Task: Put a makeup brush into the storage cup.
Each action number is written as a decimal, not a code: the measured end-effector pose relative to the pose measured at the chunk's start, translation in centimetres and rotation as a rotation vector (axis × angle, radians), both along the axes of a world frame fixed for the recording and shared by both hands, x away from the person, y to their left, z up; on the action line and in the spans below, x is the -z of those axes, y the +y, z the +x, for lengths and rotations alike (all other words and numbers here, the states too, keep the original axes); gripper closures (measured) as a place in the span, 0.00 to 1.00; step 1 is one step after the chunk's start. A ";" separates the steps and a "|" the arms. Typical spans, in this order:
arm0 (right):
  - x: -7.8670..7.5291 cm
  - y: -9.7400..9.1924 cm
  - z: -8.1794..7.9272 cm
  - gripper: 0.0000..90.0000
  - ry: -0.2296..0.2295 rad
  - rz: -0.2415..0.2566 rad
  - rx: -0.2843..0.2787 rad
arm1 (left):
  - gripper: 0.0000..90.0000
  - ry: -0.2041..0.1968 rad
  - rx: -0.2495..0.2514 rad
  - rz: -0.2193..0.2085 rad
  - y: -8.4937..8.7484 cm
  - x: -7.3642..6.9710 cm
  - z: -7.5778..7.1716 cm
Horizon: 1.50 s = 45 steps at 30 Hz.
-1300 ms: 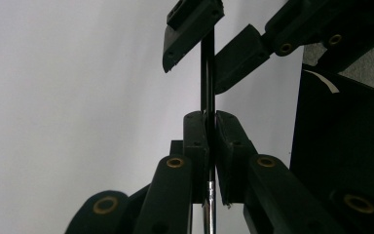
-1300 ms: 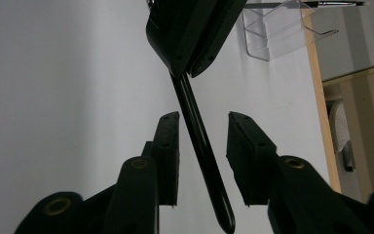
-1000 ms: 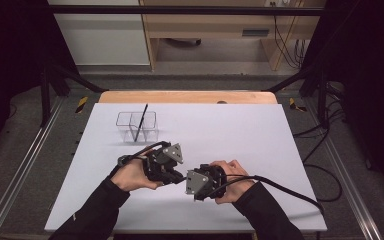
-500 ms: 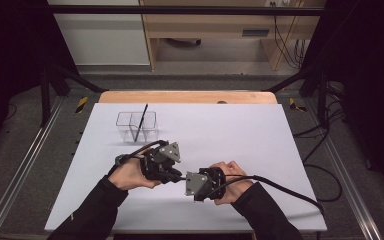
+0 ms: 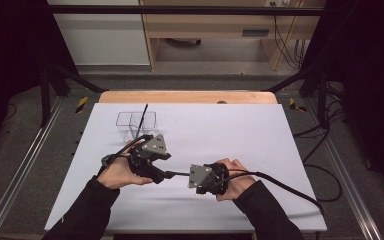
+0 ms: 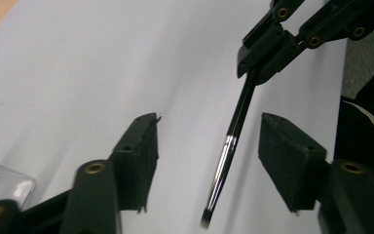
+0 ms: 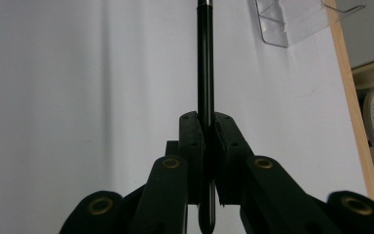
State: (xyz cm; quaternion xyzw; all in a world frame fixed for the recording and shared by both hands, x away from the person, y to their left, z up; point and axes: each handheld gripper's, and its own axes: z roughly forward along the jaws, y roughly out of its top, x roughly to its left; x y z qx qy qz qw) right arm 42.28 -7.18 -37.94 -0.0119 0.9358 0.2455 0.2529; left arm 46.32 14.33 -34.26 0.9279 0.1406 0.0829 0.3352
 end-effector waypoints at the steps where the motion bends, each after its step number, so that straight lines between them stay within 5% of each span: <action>1: 0.0 0.0 0.1 0.94 0.004 0.000 0.002 | 0.38 0.002 -0.014 -0.008 0.3 0.0 0.1; 9: 0.3 -0.7 0.8 0.94 0.027 0.011 0.050 | 0.24 -0.014 -0.093 -0.045 2.1 0.7 0.1; 22: 0.8 -2.1 1.3 0.93 0.061 0.075 0.117 | 0.17 -0.018 -0.197 -0.160 4.5 2.1 -0.2; 31: 1.4 -3.2 1.5 0.93 0.086 0.159 0.170 | 0.16 -0.017 -0.278 -0.255 6.0 3.7 -0.8; 45: 2.4 -3.8 1.2 0.94 0.109 0.315 0.248 | 0.15 -0.021 -0.385 -0.375 6.0 5.5 -1.8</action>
